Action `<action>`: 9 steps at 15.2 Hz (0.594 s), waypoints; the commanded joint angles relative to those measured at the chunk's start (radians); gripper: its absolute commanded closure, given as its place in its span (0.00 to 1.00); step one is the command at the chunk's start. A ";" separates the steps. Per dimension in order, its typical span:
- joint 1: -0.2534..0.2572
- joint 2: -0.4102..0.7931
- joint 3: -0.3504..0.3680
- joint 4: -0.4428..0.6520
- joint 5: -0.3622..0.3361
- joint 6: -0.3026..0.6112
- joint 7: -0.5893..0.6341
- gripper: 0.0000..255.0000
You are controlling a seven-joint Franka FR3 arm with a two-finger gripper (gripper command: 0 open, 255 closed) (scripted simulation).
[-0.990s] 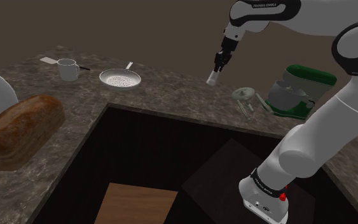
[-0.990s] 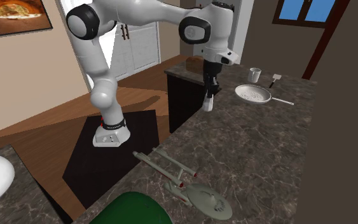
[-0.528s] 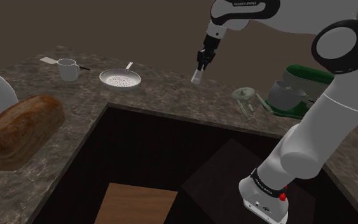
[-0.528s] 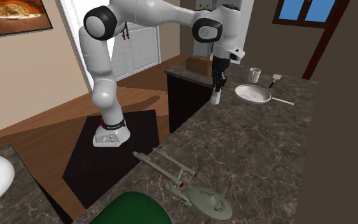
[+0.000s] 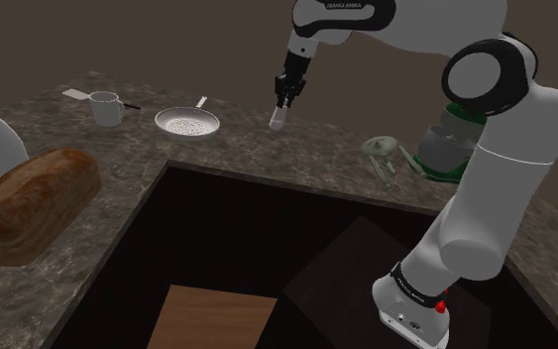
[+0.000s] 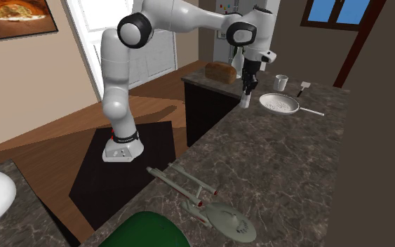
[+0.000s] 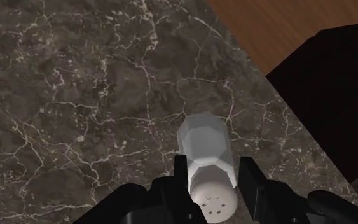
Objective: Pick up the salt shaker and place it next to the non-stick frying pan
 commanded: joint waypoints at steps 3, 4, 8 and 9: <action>0.022 0.117 0.024 0.140 0.021 -0.020 0.053 1.00; 0.026 0.150 0.030 0.183 0.026 -0.029 0.067 1.00; 0.041 0.298 0.053 0.392 0.044 -0.085 0.125 1.00; 0.043 0.342 0.058 0.458 0.049 -0.105 0.140 1.00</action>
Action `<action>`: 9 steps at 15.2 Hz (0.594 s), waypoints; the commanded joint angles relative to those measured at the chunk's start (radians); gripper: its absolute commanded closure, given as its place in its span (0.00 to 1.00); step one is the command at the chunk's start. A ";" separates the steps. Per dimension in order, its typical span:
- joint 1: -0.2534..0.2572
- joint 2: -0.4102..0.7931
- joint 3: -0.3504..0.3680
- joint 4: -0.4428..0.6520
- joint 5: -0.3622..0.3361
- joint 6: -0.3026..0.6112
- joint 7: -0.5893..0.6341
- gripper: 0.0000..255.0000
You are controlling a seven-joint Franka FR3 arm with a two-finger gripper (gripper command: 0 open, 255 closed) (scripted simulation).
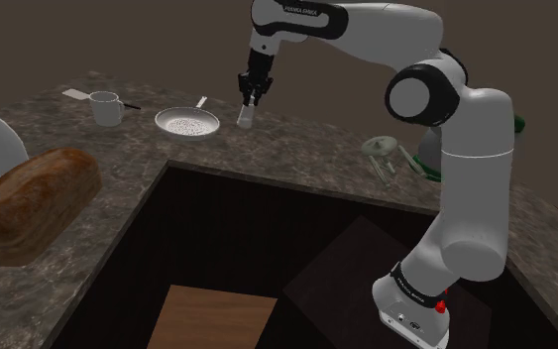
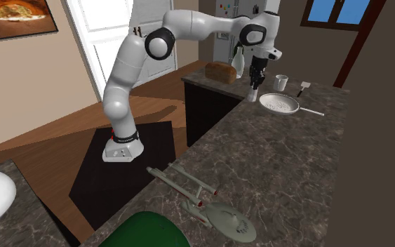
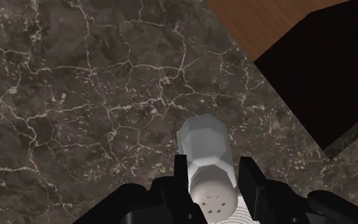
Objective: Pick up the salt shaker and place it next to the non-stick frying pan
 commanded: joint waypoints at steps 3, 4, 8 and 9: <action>-0.001 0.217 0.025 0.336 0.018 -0.111 0.068 1.00; -0.013 0.328 0.036 0.524 0.025 -0.185 0.095 1.00; 0.004 0.275 0.031 0.375 0.022 -0.091 0.081 1.00; 0.007 0.267 0.031 0.348 0.021 -0.072 0.078 1.00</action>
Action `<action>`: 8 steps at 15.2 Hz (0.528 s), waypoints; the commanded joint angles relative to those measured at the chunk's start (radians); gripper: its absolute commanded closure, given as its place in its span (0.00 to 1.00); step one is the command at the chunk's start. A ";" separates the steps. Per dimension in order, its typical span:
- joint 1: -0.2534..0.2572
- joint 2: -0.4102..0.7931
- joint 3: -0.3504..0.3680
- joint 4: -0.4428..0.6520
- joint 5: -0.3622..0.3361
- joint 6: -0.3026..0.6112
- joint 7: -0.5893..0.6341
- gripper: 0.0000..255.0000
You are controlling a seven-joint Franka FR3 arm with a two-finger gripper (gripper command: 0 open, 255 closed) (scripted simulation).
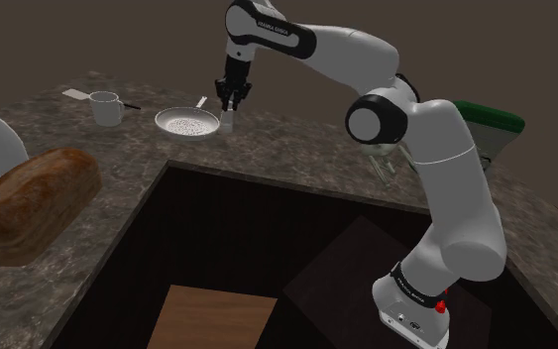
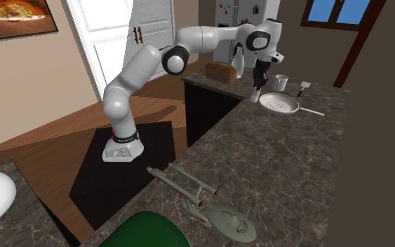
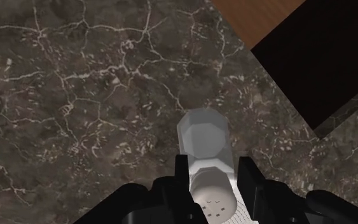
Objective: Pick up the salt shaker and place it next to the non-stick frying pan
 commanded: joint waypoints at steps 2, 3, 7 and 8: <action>0.011 -0.026 -0.002 -0.084 -0.001 0.058 -0.007 1.00; 0.013 -0.030 -0.003 -0.105 -0.001 0.075 -0.009 1.00; 0.020 -0.040 -0.003 -0.176 0.000 0.135 -0.017 1.00; 0.022 -0.041 -0.003 -0.192 0.001 0.149 -0.019 1.00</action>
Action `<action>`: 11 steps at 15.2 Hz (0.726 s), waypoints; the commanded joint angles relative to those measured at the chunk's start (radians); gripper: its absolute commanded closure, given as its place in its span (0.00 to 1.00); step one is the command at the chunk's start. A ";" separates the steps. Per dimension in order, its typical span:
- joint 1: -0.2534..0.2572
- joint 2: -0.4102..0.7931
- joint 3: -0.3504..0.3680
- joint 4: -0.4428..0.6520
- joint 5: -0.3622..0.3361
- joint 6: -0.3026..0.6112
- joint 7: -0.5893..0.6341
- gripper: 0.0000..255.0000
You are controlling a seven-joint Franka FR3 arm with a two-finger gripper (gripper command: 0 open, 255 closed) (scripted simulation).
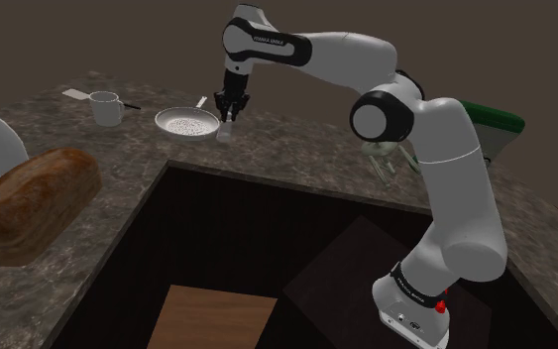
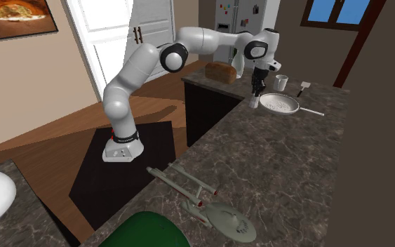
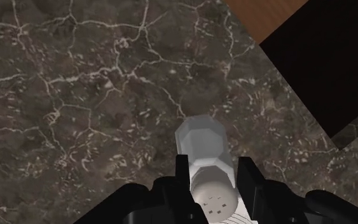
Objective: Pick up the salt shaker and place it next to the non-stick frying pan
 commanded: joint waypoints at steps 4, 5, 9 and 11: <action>0.007 -0.002 0.000 -0.073 0.003 0.070 -0.009 1.00; 0.008 -0.001 0.001 -0.084 0.003 0.082 -0.011 1.00; 0.009 0.001 0.001 -0.100 0.004 0.099 -0.013 1.00; 0.009 0.001 0.001 -0.099 0.004 0.099 -0.013 1.00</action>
